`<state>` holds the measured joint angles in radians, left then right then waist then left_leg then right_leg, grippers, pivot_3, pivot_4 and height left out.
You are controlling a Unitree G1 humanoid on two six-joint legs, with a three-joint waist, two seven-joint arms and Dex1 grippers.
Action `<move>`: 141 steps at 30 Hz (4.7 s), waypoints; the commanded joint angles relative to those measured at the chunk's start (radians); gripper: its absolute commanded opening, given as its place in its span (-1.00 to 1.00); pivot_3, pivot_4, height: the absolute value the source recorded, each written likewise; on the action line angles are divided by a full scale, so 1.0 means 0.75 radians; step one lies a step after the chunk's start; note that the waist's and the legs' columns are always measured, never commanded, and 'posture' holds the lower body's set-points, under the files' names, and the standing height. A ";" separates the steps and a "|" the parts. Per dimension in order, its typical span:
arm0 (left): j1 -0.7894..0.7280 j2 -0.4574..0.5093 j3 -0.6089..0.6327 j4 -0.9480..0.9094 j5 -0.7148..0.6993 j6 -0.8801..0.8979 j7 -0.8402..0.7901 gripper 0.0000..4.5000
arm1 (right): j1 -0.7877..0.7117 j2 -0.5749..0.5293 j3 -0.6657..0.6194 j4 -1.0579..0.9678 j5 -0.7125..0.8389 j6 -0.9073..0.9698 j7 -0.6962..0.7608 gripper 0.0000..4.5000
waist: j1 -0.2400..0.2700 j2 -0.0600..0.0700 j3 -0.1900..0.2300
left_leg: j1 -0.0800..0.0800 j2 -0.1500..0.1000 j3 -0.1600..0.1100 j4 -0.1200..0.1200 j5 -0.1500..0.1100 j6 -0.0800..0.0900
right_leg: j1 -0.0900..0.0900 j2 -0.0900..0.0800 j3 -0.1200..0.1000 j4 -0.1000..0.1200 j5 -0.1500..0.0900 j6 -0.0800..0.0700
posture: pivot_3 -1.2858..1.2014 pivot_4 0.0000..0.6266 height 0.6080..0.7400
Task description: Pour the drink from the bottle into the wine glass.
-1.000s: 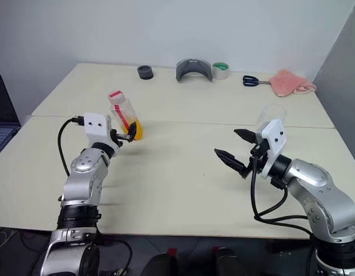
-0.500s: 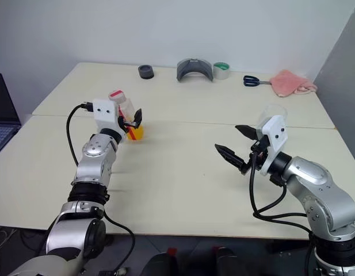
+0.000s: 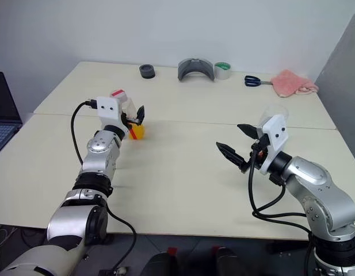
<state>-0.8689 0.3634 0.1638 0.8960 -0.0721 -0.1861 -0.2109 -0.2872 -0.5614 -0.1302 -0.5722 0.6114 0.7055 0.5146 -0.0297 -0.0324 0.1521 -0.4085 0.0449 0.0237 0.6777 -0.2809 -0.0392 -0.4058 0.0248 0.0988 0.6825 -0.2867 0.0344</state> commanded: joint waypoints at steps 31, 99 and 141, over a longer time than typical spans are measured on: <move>-0.071 -0.149 -0.174 -0.512 -0.192 0.419 -0.550 -0.18 | -0.411 0.005 0.102 0.191 -0.088 0.020 -0.047 1.00 | 0.003 0.001 0.000 | -0.005 -0.001 -0.001 0.002 0.001 -0.001 | -0.003 -0.002 -0.002 0.001 0.000 0.000 | 0.03 -0.52 1.00; -0.078 -0.143 -0.375 -0.716 -0.324 0.576 -1.168 -0.18 | -0.597 0.123 0.118 0.247 0.100 0.259 -0.096 1.00 | -0.002 0.005 0.003 | -0.010 -0.003 -0.015 0.003 0.001 0.001 | -0.007 -0.003 -0.005 0.008 -0.001 -0.002 | 0.03 -0.52 1.00; 0.057 -0.063 -0.330 -1.100 -0.428 0.837 -1.087 -0.18 | -0.600 0.145 0.012 0.077 0.270 0.411 -0.203 1.00 | -0.002 0.006 0.003 | -0.010 -0.002 -0.017 0.003 0.001 0.001 | -0.007 -0.003 -0.006 0.009 -0.001 -0.003 | 0.03 -0.52 1.00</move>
<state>-0.8159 0.3180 -0.1107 0.1200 -0.3624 0.4501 -1.0341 -0.7310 -0.4474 -0.0906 -0.4688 0.7818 1.0053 0.3744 -0.0311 -0.0282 0.1545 -0.4158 0.0432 0.0110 0.6802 -0.2803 -0.0387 -0.4109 0.0227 0.0941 0.6891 -0.2877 0.0324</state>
